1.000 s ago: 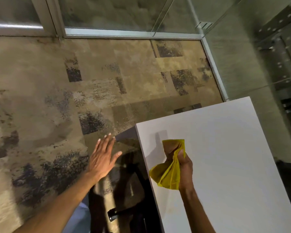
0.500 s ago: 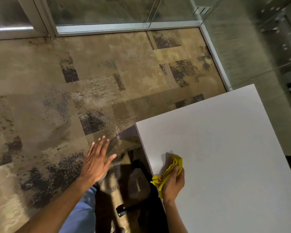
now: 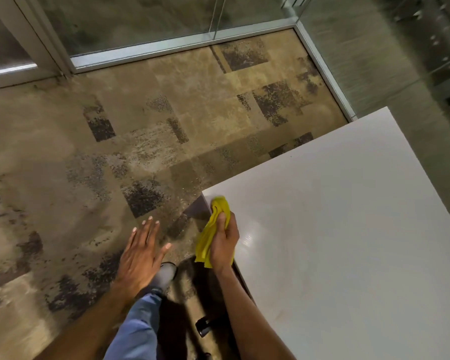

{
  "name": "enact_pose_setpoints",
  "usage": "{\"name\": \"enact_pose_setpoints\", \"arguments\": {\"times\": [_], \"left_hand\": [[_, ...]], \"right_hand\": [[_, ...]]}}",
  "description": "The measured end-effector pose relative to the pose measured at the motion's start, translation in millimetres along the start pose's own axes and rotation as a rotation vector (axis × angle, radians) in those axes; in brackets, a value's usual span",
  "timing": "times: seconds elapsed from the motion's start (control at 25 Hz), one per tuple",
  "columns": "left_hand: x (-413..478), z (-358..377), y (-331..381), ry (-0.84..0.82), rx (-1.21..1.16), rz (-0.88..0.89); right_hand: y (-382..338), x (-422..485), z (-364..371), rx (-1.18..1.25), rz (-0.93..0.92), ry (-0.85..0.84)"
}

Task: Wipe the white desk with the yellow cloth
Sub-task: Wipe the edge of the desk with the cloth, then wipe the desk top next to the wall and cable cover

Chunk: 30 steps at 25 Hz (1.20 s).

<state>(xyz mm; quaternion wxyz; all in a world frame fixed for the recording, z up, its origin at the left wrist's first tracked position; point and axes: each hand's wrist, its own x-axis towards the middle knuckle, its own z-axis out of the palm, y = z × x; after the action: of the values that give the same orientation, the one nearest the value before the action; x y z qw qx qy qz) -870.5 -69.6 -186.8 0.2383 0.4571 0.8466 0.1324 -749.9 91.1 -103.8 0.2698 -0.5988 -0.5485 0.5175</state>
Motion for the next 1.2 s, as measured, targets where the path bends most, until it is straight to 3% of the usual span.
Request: {"name": "enact_pose_setpoints", "arguments": {"times": [0.28,0.48,0.92,1.2], "left_hand": [[3.9,-23.9,-12.2,0.009,0.0,-0.006],[0.3,-32.7,-1.6,-0.017,0.009,0.053],[36.3,-65.6,155.8,0.103,-0.044,0.399],[21.7,-70.3,272.9,0.117,-0.127,0.652]], "right_hand": [[-61.9,19.7,67.1,0.339,0.088,-0.139],[-96.0,-9.0,16.2,0.493,0.09,-0.111],[-89.2,-85.5,-201.8,0.505,0.043,0.289],[-97.0,-157.6,-335.2,0.472,-0.028,0.633]]}}
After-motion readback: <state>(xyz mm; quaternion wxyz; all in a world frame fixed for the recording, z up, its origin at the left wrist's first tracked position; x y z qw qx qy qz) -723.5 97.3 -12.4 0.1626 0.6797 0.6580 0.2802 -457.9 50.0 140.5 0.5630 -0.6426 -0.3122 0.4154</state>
